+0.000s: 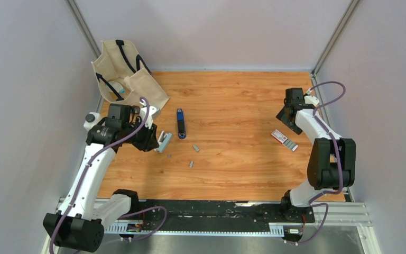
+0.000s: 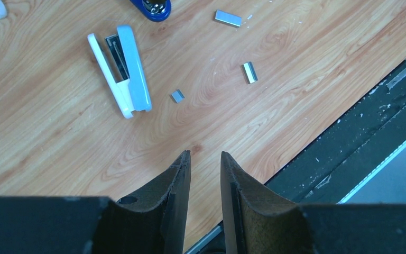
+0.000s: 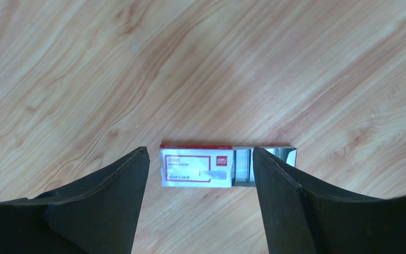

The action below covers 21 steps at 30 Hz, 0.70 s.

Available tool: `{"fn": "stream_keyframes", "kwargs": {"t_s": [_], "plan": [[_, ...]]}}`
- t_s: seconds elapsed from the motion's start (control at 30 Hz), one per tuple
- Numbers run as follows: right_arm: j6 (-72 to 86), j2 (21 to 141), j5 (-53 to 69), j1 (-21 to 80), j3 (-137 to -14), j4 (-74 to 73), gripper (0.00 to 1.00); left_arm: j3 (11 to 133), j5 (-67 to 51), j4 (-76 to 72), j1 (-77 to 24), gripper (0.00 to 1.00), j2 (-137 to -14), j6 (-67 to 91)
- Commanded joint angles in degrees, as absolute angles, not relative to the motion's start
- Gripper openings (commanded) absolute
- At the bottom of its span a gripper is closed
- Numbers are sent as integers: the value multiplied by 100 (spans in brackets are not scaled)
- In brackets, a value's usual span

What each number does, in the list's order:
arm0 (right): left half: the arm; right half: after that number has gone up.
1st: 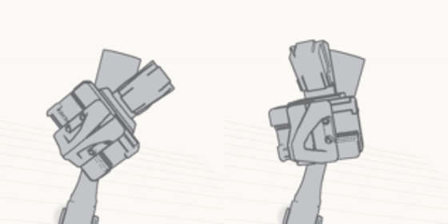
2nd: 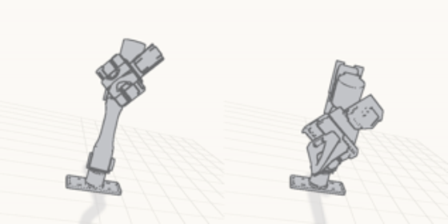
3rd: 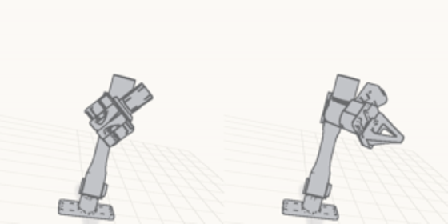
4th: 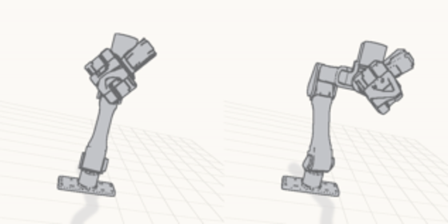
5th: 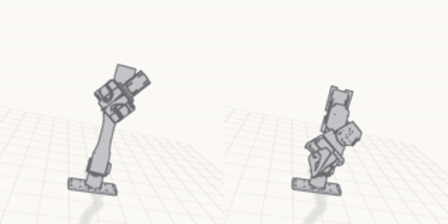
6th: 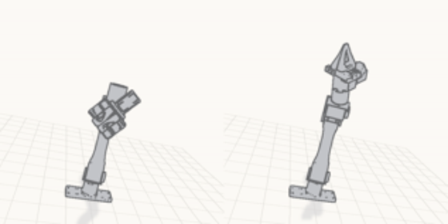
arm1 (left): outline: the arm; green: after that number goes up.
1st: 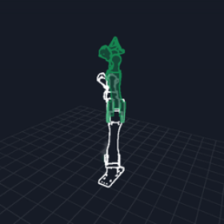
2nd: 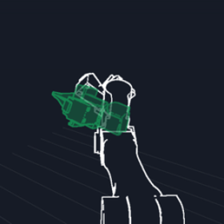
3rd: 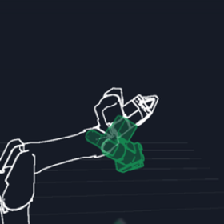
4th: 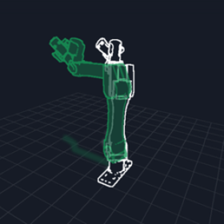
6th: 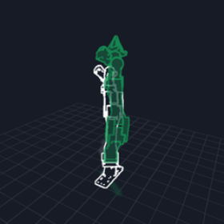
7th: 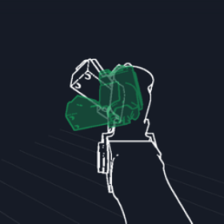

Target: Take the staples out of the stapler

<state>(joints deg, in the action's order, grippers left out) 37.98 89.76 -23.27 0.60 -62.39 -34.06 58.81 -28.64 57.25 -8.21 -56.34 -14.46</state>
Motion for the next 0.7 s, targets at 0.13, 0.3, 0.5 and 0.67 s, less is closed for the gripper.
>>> {"fn": "stream_keyframes", "kwargs": {"t_s": [0.13,0.3,0.5,0.67], "plan": [[4078,9404,-2057,-527,-6302,-3428,70,6117,-3146,5581,-791,36,-5959,-1494],[4113,9536,-2048,-624,-6240,-3375,68,6161,-3155,5599,-782,36,-6038,-1529],[4175,9720,-1899,-738,-6117,-3270,60,6161,-3190,5634,-782,36,-6100,-1529],[4157,9835,-1609,-879,-5994,-3147,58,6187,-3190,5634,-782,36,-6047,-1521]]}}
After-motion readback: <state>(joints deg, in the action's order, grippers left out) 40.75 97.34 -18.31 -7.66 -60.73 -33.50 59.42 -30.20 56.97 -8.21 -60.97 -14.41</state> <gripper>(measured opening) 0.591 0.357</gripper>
